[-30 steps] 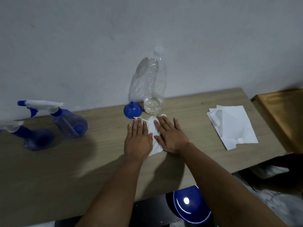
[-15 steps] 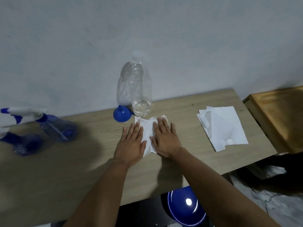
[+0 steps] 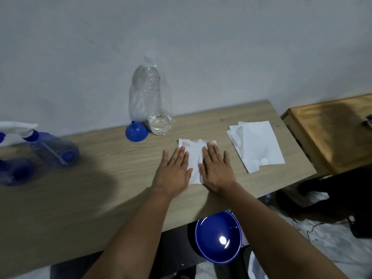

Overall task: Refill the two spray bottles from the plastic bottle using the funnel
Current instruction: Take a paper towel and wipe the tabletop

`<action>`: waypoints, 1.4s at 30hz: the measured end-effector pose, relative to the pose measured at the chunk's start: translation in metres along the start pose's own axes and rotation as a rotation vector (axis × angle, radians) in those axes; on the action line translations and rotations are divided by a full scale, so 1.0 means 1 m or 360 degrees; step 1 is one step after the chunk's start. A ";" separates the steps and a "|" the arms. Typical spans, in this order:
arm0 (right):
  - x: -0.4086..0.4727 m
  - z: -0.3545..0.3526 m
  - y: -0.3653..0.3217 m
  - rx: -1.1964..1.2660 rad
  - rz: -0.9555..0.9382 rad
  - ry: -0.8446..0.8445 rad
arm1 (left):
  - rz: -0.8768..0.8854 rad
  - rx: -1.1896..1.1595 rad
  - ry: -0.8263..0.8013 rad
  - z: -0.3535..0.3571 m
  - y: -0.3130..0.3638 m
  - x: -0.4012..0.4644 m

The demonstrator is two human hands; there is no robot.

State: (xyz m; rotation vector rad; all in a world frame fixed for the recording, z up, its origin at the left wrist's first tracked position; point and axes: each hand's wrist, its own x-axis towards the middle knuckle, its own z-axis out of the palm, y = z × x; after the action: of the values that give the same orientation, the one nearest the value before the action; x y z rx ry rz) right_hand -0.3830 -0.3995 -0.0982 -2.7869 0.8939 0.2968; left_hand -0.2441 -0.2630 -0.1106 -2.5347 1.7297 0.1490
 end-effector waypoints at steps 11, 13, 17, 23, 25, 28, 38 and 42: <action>-0.047 0.029 -0.093 0.0101 0.0140 0.0062 | 0.0101 0.0013 -0.0006 0.005 -0.048 -0.079; -0.046 0.032 -0.124 0.0070 0.0067 0.0017 | 0.0069 0.0007 -0.0024 0.006 -0.072 -0.097; -0.037 0.039 -0.201 0.0047 -0.0062 -0.0024 | -0.0051 0.0026 -0.0045 0.009 -0.133 -0.138; -0.017 0.051 -0.317 -0.0023 -0.0237 -0.0054 | -0.0246 0.0007 -0.0019 0.014 -0.232 -0.212; -0.011 0.055 -0.357 -0.0054 -0.0326 -0.0066 | -0.0313 0.0008 -0.0003 0.018 -0.262 -0.238; -0.005 0.062 -0.417 -0.0112 -0.0447 -0.0090 | -0.0428 0.0025 0.0022 0.022 -0.303 -0.279; -0.001 0.082 -0.591 -0.0186 -0.0837 -0.0121 | -0.0927 -0.0064 -0.0024 0.038 -0.410 -0.400; 0.002 0.078 -0.625 -0.0214 -0.0918 -0.0245 | -0.1020 -0.0153 -0.0005 0.036 -0.426 -0.422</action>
State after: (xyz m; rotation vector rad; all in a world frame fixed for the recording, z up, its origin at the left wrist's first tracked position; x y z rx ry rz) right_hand -0.0225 0.1176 -0.0941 -2.9351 0.0195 0.4745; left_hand -0.0014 0.2862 -0.0951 -2.9981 0.8469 0.1962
